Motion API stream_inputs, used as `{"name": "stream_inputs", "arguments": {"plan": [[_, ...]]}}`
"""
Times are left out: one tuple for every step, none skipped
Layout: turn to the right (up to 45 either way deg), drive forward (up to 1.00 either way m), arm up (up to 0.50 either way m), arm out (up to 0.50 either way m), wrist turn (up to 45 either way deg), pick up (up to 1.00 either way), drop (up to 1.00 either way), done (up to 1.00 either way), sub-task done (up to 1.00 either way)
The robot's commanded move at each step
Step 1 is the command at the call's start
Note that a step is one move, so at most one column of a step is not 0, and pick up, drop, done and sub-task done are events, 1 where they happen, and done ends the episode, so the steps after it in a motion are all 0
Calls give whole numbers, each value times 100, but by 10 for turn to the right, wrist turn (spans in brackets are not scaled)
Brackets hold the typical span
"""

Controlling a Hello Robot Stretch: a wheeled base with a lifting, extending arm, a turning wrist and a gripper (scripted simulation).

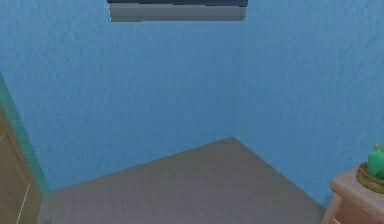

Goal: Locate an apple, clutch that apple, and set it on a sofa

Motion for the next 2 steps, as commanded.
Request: {"name": "stream_inputs", "arguments": {"plan": [[0,0,0,0,-180,0,0,0,0],[0,0,0,-28,0,0,0,0,0]]}}
